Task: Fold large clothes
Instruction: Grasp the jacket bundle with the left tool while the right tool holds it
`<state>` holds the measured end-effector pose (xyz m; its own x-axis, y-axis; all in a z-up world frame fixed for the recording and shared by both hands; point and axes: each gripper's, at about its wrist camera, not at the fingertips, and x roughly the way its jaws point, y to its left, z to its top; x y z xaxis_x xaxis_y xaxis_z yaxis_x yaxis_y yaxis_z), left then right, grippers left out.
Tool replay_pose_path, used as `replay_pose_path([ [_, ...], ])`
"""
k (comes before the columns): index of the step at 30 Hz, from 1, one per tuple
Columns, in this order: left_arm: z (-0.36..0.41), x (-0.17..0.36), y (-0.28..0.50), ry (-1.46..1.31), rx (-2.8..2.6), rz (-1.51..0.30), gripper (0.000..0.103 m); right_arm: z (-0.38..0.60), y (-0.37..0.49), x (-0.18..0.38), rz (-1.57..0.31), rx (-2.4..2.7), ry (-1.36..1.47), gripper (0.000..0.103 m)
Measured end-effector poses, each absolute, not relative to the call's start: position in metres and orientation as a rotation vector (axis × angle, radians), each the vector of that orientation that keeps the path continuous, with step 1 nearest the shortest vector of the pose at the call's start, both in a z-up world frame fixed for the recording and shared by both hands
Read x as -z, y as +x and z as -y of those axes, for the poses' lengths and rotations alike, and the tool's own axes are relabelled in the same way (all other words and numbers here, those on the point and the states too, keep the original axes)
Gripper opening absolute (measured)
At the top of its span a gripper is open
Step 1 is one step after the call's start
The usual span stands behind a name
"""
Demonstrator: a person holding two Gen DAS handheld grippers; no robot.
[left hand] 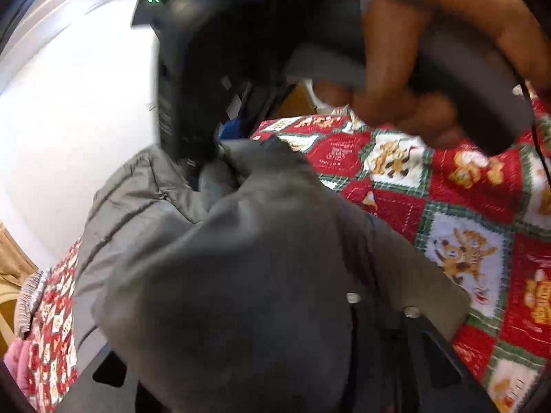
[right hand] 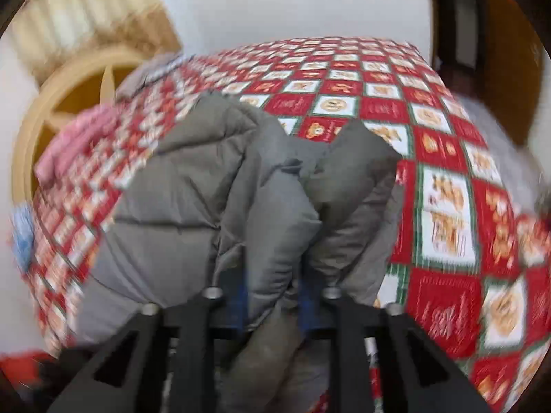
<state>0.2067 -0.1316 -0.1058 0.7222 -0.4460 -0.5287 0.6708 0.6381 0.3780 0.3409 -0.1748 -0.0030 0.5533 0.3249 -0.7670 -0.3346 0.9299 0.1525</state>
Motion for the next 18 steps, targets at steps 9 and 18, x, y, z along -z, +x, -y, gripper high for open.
replay_pose_path([
  [9,-0.004,0.038,0.153,0.282,0.849,-0.475,0.077,0.207,0.346,0.02,-0.926,-0.388,0.181,0.016],
  [18,-0.106,0.024,0.309,-0.269,0.519,-0.597,0.081,0.215,0.333,0.021,-0.739,-0.871,0.899,0.014],
])
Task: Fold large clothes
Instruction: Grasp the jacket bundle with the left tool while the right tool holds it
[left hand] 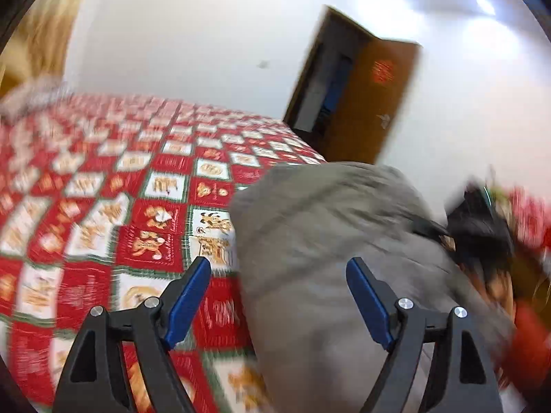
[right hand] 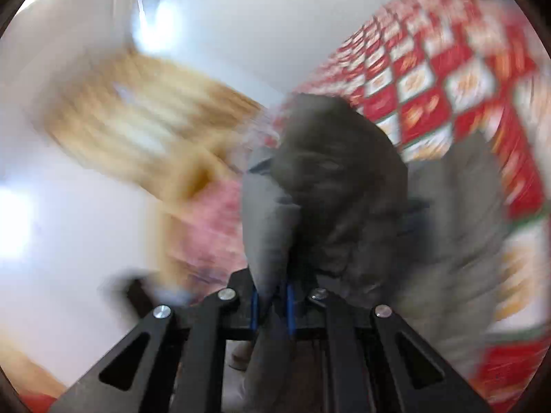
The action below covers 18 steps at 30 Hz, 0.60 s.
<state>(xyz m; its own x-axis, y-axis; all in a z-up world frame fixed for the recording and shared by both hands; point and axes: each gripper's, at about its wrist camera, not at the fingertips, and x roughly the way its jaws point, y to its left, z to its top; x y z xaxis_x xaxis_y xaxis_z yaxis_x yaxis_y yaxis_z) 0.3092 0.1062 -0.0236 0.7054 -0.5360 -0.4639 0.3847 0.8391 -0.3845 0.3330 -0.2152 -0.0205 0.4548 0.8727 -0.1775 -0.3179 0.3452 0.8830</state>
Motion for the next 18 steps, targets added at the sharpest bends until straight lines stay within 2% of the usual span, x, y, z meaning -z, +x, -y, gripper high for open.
replay_pose_path([
  [4,-0.079,0.041,0.352,-0.378,0.556,-0.662,0.081,0.253,0.334,0.103,-0.776,-0.821,1.224,0.012],
  [7,-0.042,0.043,0.362,-0.404,0.618,-0.682,0.081,0.275,0.327,0.141,-0.782,-0.776,1.367,0.009],
  [10,-0.014,0.037,0.365,-0.343,0.643,-0.701,0.081,0.284,0.325,0.144,-0.804,-0.734,1.339,0.007],
  [13,0.013,0.038,0.358,-0.219,0.595,-0.721,0.081,0.285,0.327,0.128,-0.854,-0.661,1.157,0.006],
  [18,0.074,0.064,0.338,0.171,0.444,-0.685,0.084,0.289,0.324,0.117,-0.865,-0.584,1.023,0.006],
])
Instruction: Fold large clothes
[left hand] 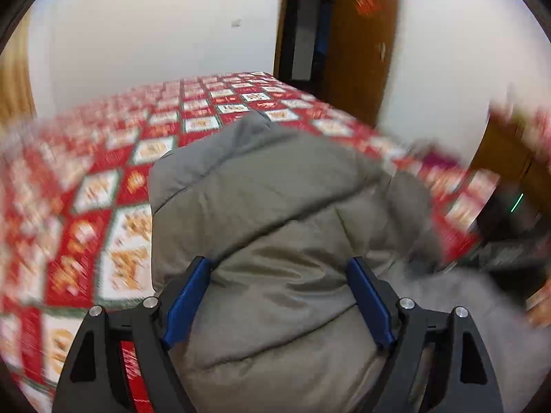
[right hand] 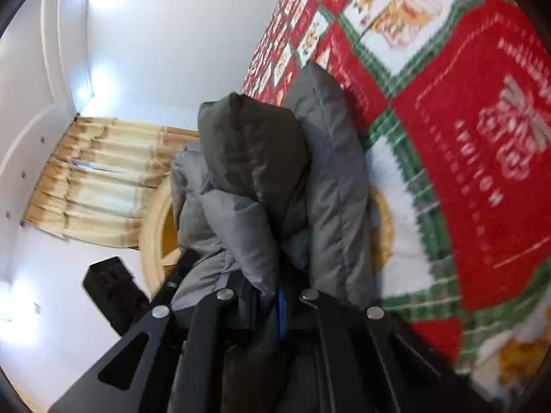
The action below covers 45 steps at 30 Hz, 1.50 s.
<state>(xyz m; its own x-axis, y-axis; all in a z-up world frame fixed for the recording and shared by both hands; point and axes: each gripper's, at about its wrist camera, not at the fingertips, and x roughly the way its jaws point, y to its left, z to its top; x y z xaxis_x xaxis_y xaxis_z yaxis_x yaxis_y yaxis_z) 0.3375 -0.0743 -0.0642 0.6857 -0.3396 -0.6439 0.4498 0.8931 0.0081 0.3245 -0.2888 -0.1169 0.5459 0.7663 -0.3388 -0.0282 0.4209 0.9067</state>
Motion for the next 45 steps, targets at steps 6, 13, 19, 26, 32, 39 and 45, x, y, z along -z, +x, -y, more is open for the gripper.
replay_pose_path([
  [6,0.081,0.097,0.356,0.166,0.435,-0.749,0.09,0.282,0.325,0.11,-0.868,-0.508,0.918,0.005],
  [13,0.084,0.101,0.353,0.21,0.415,-0.734,0.091,0.25,0.327,0.053,-0.902,-0.361,0.583,0.021],
  [19,0.084,0.101,0.35,0.209,0.397,-0.723,0.091,0.22,0.341,0.015,-0.886,-0.228,0.302,0.03],
  [26,0.083,0.099,0.347,0.175,0.417,-0.722,0.091,0.255,0.342,0.052,-0.913,-0.294,0.505,0.032],
  [32,0.073,0.097,0.35,0.117,0.424,-0.71,0.091,0.282,0.34,0.098,-0.837,-0.417,0.891,0.025],
  [39,0.078,0.097,0.348,0.136,0.406,-0.708,0.091,0.282,0.341,0.096,-0.817,-0.434,0.866,0.023],
  [45,0.081,0.097,0.345,0.149,0.39,-0.702,0.091,0.282,0.339,0.096,-0.817,-0.431,0.865,0.022],
])
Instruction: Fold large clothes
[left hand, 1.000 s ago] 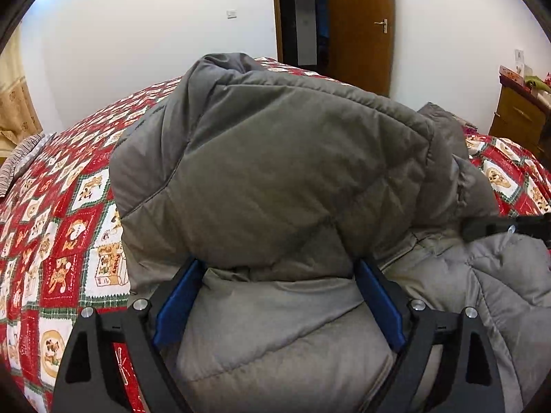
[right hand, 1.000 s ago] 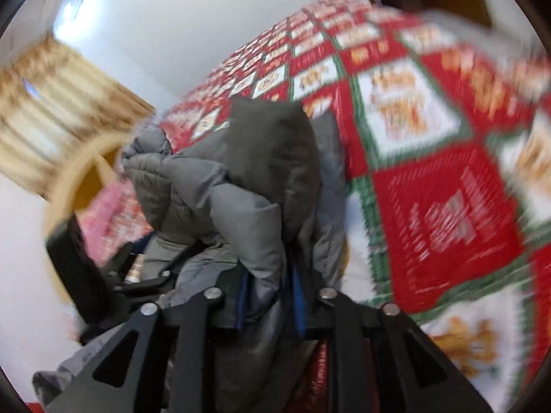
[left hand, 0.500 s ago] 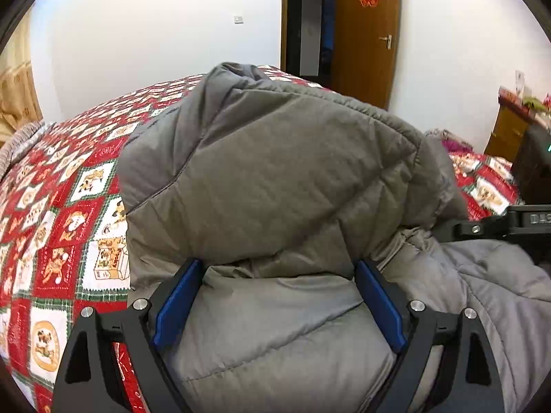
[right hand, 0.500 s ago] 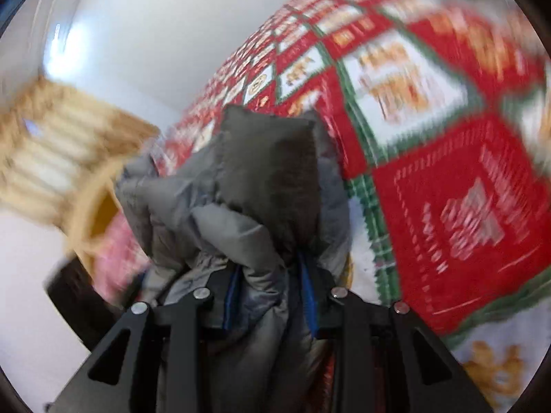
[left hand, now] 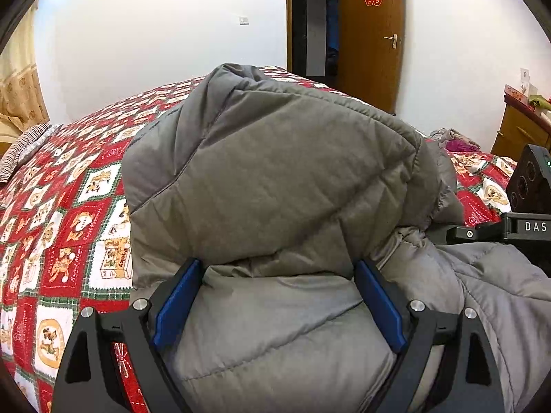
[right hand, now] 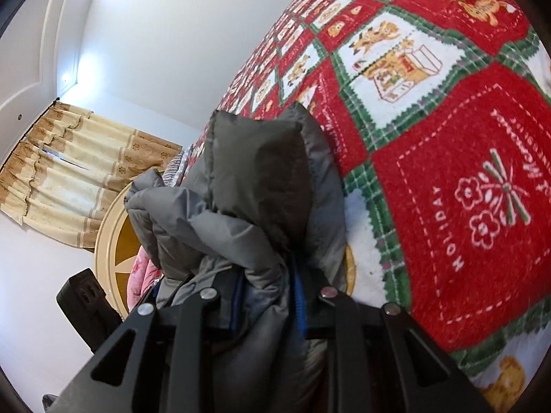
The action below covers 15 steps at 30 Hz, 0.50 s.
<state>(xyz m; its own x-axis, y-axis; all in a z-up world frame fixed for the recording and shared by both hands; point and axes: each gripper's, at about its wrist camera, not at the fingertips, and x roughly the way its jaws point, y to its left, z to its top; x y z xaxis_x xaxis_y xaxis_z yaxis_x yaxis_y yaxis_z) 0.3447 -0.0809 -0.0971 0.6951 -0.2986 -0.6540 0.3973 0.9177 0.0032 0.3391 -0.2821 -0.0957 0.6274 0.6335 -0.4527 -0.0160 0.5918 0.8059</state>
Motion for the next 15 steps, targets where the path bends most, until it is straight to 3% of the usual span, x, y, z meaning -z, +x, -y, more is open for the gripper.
replay_pose_path([
  [15,0.0842,0.0947,0.3407,0.161,0.376,-0.699,0.091,0.278,0.3412,0.1036,-0.815,-0.419,0.86,0.022],
])
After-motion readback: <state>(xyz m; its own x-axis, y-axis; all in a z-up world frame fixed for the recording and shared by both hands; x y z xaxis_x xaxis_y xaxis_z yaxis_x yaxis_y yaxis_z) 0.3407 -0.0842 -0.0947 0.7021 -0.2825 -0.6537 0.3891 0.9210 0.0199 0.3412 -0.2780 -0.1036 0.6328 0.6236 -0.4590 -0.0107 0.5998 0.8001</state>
